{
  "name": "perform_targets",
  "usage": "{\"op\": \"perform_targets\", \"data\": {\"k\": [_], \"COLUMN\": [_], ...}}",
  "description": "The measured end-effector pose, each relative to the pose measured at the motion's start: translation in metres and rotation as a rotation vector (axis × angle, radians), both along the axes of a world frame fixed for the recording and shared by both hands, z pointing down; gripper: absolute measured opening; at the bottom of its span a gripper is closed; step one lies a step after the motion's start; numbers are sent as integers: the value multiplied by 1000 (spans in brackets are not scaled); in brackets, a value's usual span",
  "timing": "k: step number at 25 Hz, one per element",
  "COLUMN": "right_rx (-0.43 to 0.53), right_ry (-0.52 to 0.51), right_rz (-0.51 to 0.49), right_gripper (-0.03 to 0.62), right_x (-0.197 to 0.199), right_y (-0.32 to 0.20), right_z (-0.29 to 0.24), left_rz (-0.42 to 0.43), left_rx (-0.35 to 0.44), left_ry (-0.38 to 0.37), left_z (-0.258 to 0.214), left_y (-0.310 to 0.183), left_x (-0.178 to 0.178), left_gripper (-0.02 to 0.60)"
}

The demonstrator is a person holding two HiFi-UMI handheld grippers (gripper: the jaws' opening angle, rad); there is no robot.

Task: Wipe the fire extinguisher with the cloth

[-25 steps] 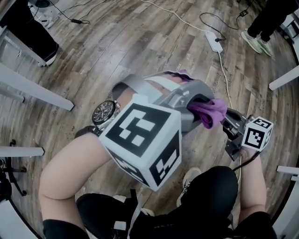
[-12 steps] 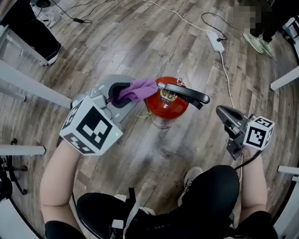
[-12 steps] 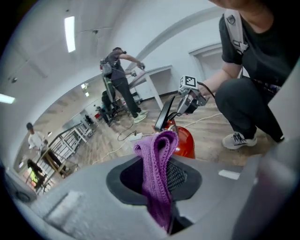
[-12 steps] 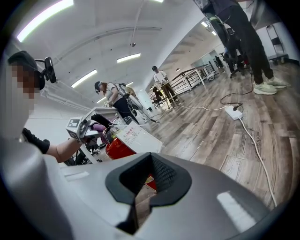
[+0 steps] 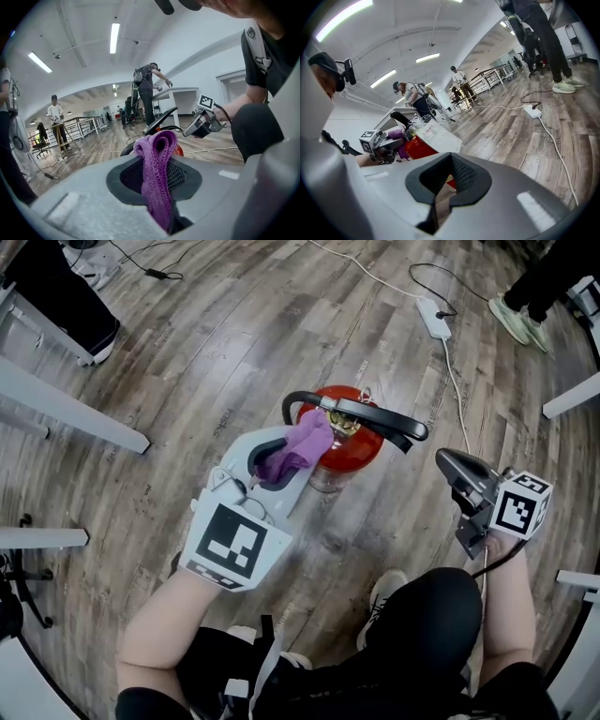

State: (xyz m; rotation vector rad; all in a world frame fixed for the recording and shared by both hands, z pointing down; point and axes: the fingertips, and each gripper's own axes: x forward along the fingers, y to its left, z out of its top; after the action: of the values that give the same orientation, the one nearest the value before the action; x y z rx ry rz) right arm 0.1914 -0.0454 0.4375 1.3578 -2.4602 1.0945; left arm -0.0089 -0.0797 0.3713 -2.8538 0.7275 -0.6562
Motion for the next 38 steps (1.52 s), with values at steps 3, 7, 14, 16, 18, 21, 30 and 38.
{"op": "perform_targets", "data": {"k": [3,7,14,16,18,21,30,38], "right_rx": [-5,-11,-19,-22,-26,-27,-22,-37], "right_ry": [-4,-12,-17,-16,-14,-12,-20,-7], "right_rz": [3,0,8,15,22,35,27,83], "right_gripper": [5,5,5,5,5,5,5,5], "right_x": [1,-3,1,6,11,17,9,19], "right_y": [0,-2,0,1,3,3,0,8], "right_z": [3,8,12,13,13,14,11,-20], "left_rz": [25,143,208,176,147,98,-102,-128], "left_rx": [28,118,106,94,58,-44,-147,-535], "left_ry": [-52,-109,-81,-37,24,74,124,522], "left_z": [1,3,0,-7,-15,-14,9,4], "left_y": [13,45,55,40,23,8,-42,-45], "left_x": [5,33,57,46,33,17,-32,-77], "left_gripper": [71,69,69,69,69,69,66,66]}}
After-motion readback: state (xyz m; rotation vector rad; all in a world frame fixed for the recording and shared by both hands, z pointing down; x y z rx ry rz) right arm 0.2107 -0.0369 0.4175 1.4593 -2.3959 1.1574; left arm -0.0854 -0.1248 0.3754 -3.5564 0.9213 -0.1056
